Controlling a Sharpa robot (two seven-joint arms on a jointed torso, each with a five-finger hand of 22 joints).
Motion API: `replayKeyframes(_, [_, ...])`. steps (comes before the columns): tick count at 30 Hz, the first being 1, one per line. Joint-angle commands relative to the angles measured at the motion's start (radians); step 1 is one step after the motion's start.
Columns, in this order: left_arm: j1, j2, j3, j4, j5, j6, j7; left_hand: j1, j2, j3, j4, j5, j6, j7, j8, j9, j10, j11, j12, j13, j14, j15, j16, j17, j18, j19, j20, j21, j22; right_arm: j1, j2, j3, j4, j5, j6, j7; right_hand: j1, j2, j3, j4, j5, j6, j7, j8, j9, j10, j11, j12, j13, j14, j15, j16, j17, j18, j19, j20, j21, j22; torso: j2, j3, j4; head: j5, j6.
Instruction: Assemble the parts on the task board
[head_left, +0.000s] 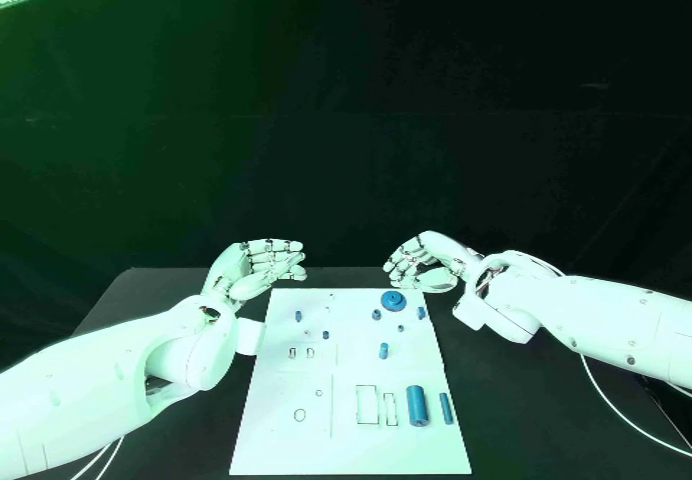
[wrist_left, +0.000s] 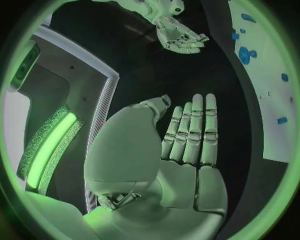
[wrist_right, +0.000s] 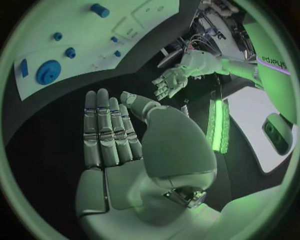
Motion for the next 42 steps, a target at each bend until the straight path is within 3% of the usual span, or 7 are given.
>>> replayKeyframes(1, [0.004, -0.005, 0.001, 0.024, -0.038, 0.06, -0.029, 0.001, -0.005, 0.006, -0.001, -0.005, 0.002, 0.025, 0.001, 0.001, 0.007, 0.002, -0.005, -0.001, 0.009, 0.0, 0.004, 0.002, 0.01, 0.006, -0.003, 0.004, 0.001, 0.008, 0.008, 0.001, -0.007, -0.281, 0.071, -0.17, 0.004, -0.021, -0.013, -0.001, 0.003, 0.018, -0.006, -0.012, -0.004, 0.02, -0.009, -0.008, 0.0, 0.058, -0.019, 0.039, 0.038, 0.01, 0.026, -0.02, 0.068, 0.041, 0.02, -0.0047, 0.0105, -0.008, 0.002])
replayKeyframes(2, [0.005, -0.007, 0.001, 0.032, -0.038, 0.061, -0.031, -0.002, -0.007, 0.006, 0.0, -0.005, 0.001, 0.025, -0.001, 0.001, 0.007, 0.003, -0.008, -0.002, 0.009, 0.0, 0.003, 0.004, 0.009, 0.005, -0.003, 0.005, 0.002, 0.011, 0.011, 0.001, -0.009, -0.308, 0.071, -0.189, 0.007, -0.031, -0.018, -0.004, 0.004, 0.024, -0.008, -0.021, -0.008, 0.024, -0.016, -0.009, 0.0, 0.095, -0.031, 0.072, 0.069, 0.01, 0.047, -0.035, 0.119, 0.073, 0.023, -0.0057, 0.0117, -0.009, 0.001])
replayKeyframes(10, [0.008, -0.027, 0.001, 0.089, -0.019, 0.067, -0.044, -0.014, -0.011, 0.006, 0.004, -0.005, -0.005, 0.03, -0.007, 0.0, 0.006, 0.006, -0.02, -0.002, 0.012, 0.002, 0.004, 0.011, 0.008, 0.002, -0.002, 0.008, 0.002, 0.022, 0.037, 0.001, -0.018, -0.464, 0.091, -0.276, -0.013, -0.068, -0.013, 0.013, 0.004, 0.038, -0.021, -0.06, -0.021, 0.021, -0.025, -0.01, 0.0, 0.184, -0.049, 0.244, 0.223, 0.012, 0.087, -0.063, 0.258, 0.166, 0.043, -0.0104, 0.019, -0.017, 0.002])
replayKeyframes(17, [0.013, -0.041, 0.001, 0.131, 0.008, 0.073, -0.052, -0.019, -0.012, 0.006, 0.006, -0.005, -0.006, 0.031, -0.008, 0.0, 0.006, 0.006, -0.023, -0.001, 0.013, 0.003, 0.005, 0.013, 0.008, 0.002, -0.002, 0.009, 0.003, 0.025, 0.055, 0.001, -0.022, -0.544, 0.093, -0.309, -0.016, -0.084, 0.002, 0.024, 0.004, 0.046, -0.023, -0.074, -0.022, -0.002, -0.024, -0.01, 0.0, 0.183, -0.047, 0.341, 0.302, 0.012, 0.097, -0.065, 0.296, 0.196, 0.058, -0.0149, 0.0248, -0.02, 0.003])
replayKeyframes(23, [0.025, -0.053, 0.001, 0.156, 0.015, 0.077, -0.058, -0.027, -0.014, 0.004, 0.01, -0.005, -0.01, 0.033, -0.012, -0.001, 0.005, 0.008, -0.029, -0.001, 0.016, 0.003, 0.008, 0.019, 0.008, 0.003, -0.001, 0.012, 0.004, 0.026, 0.073, 0.0, -0.031, -0.582, 0.085, -0.314, -0.032, -0.107, 0.0, 0.047, 0.004, 0.054, -0.026, -0.083, -0.02, -0.023, -0.024, -0.01, 0.002, 0.207, -0.047, 0.507, 0.424, 0.013, 0.128, -0.062, 0.336, 0.228, 0.077, -0.0178, 0.0281, -0.019, 0.003])
replayKeyframes(32, [0.038, -0.058, 0.001, 0.155, 0.016, 0.083, -0.064, -0.034, -0.017, 0.0, 0.012, -0.004, -0.011, 0.033, -0.013, 0.0, 0.005, 0.009, -0.032, 0.0, 0.016, 0.004, 0.009, 0.023, 0.008, 0.002, 0.0, 0.013, 0.004, 0.024, 0.098, -0.002, -0.049, -0.603, 0.101, -0.316, -0.027, -0.112, -0.02, 0.068, 0.004, 0.052, -0.027, -0.091, -0.017, -0.043, -0.024, -0.008, 0.006, 0.257, -0.044, 0.766, 0.679, -0.019, 0.245, -0.061, 0.49, 0.446, 0.093, -0.0192, 0.0339, -0.024, 0.004])
replayKeyframes(42, [0.042, -0.058, 0.001, 0.154, 0.018, 0.088, -0.071, -0.037, -0.017, -0.001, 0.014, -0.005, -0.011, 0.034, -0.014, 0.0, 0.005, 0.009, -0.034, 0.0, 0.018, 0.004, 0.011, 0.025, 0.009, 0.003, 0.0, 0.014, 0.004, 0.016, 0.122, -0.006, -0.076, -0.626, 0.111, -0.318, -0.02, -0.107, -0.017, 0.074, 0.005, 0.059, -0.028, -0.09, -0.014, -0.042, -0.024, -0.008, 0.008, 0.265, -0.044, 0.827, 0.737, -0.028, 0.274, -0.061, 0.534, 0.508, 0.107, -0.0188, 0.0395, -0.024, 0.004])
